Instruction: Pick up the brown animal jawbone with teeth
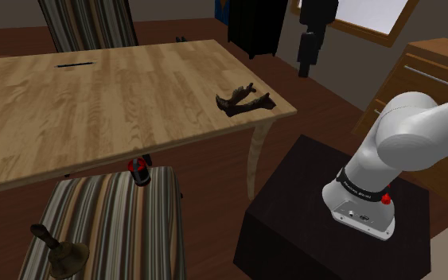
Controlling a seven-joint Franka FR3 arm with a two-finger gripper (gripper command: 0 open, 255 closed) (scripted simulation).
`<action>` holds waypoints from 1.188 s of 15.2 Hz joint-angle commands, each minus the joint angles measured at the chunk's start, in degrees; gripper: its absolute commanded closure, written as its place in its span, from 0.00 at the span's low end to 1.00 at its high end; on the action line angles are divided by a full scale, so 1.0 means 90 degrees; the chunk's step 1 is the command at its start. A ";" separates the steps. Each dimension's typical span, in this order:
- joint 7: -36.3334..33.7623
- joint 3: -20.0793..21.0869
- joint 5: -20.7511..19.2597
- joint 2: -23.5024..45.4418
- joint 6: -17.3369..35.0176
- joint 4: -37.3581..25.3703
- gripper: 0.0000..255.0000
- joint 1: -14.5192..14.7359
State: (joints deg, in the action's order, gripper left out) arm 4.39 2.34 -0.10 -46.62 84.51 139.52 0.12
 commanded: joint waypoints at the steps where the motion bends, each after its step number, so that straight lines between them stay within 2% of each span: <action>1: 0.0000 0.0000 0.0000 0.0000 0.0000 0.0000 0.00 0.0000; 10: 0.2068 -0.0907 -0.0189 0.1653 0.2011 0.0190 0.00 0.0384; 18: 0.4005 -0.1453 0.0238 0.3607 0.3425 -0.0380 0.00 0.0833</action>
State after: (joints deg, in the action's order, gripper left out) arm 37.97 -10.26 1.26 -16.66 114.07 137.39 7.05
